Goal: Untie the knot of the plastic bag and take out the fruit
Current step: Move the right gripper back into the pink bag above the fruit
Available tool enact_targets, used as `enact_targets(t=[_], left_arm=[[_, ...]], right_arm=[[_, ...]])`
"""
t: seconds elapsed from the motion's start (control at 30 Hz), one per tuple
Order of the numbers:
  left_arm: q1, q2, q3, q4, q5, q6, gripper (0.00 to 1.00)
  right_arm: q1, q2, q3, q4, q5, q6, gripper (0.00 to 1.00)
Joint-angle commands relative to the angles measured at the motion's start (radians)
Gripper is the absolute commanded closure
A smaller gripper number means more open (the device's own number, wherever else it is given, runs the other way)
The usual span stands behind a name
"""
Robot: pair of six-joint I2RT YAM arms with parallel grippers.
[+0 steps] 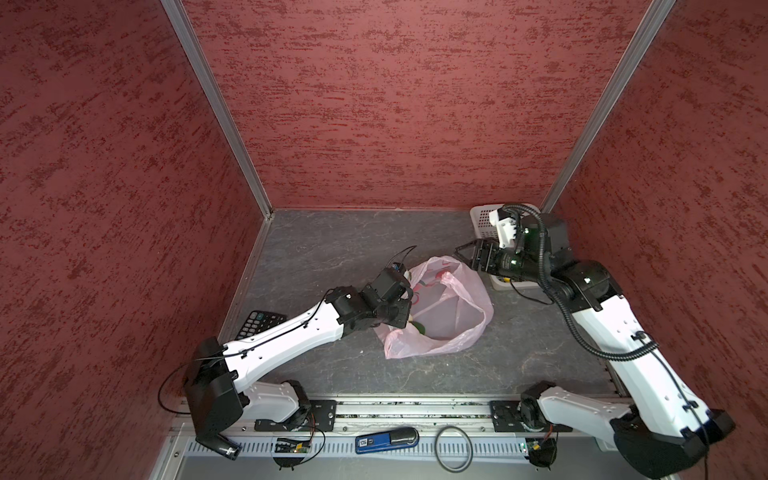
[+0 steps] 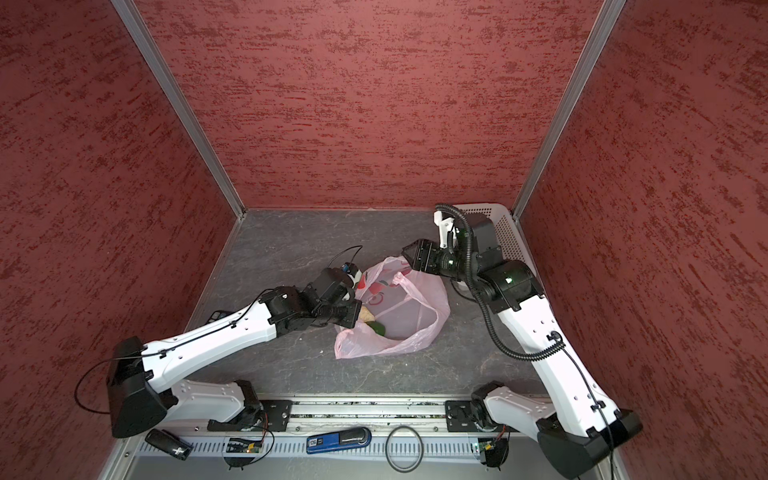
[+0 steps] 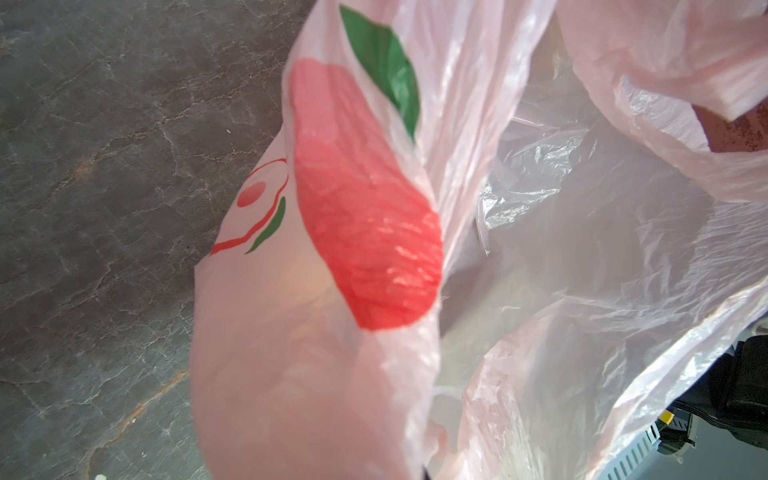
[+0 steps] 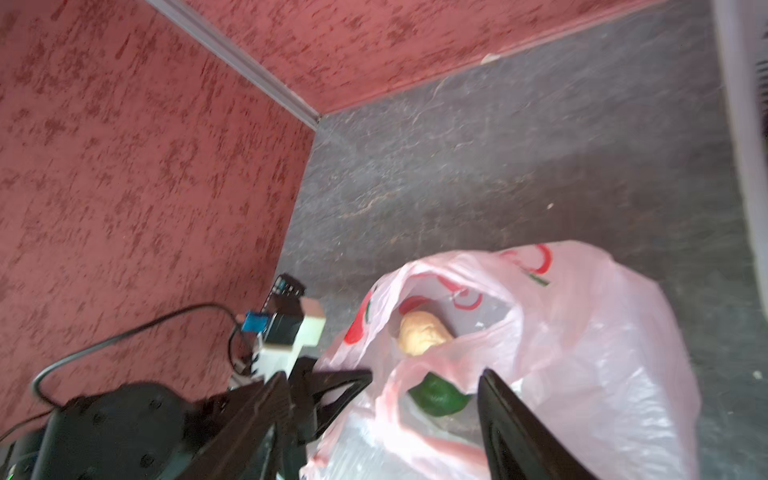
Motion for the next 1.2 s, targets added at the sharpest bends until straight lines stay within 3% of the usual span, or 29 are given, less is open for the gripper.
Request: enact_targets(t=[0.0,0.23,0.5,0.87,1.17], left_arm=[[-0.003,0.005,0.022,0.019,-0.013,0.0,1.0],[-0.013,-0.004,0.013,0.024,-0.023,-0.019,1.0],[-0.023,-0.016,0.002,0.01,-0.037,-0.042,1.0],[-0.027,-0.016,0.012,-0.015,-0.047,-0.049,1.0],[-0.027,-0.01,0.022,-0.01,-0.045,-0.044,1.0]], right_arm=[[0.08,-0.027,0.026,-0.046,0.013,0.077,0.28],[0.272,-0.054,-0.062,-0.016,0.08,0.134,0.28],[0.419,-0.034,-0.247,0.088,0.209,0.058,0.28],[0.451,-0.022,-0.474,0.224,0.403,-0.115,0.29],[0.456,0.08,-0.534,0.313,0.434,-0.218,0.29]])
